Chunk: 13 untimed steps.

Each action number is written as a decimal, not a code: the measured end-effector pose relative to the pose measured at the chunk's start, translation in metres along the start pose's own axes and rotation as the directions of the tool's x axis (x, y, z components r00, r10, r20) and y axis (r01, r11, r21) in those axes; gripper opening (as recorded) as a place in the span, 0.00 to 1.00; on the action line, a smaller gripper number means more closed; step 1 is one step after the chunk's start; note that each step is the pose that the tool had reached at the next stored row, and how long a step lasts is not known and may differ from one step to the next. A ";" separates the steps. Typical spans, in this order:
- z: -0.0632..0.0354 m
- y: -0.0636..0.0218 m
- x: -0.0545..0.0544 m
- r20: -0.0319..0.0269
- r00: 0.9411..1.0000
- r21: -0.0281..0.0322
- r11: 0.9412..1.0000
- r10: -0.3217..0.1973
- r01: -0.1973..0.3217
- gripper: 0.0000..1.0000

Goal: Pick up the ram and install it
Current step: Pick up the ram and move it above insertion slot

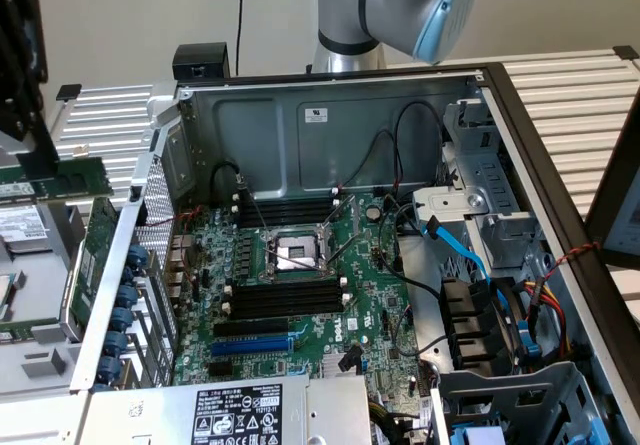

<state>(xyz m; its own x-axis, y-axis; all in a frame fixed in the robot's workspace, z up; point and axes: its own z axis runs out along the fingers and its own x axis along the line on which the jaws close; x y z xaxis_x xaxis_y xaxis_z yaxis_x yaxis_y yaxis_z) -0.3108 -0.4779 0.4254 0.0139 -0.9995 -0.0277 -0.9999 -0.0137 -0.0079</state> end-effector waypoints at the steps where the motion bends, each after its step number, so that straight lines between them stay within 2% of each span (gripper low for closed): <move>1: 0.0000 -0.0045 0.000 0.001 1.000 0.000 1.000 0.000 0.000 0.12; 7: 0.0001 -0.0318 0.000 0.009 1.000 0.000 1.000 -0.001 0.001 0.12; 13: 0.0007 -0.0590 0.000 0.010 1.000 0.000 1.000 -0.002 0.002 0.12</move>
<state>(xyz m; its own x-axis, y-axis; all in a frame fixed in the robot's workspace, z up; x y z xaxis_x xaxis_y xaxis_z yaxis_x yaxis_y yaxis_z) -0.2518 -0.4772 0.4251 0.0161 -0.9992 -0.0377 -0.9998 -0.0158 -0.0081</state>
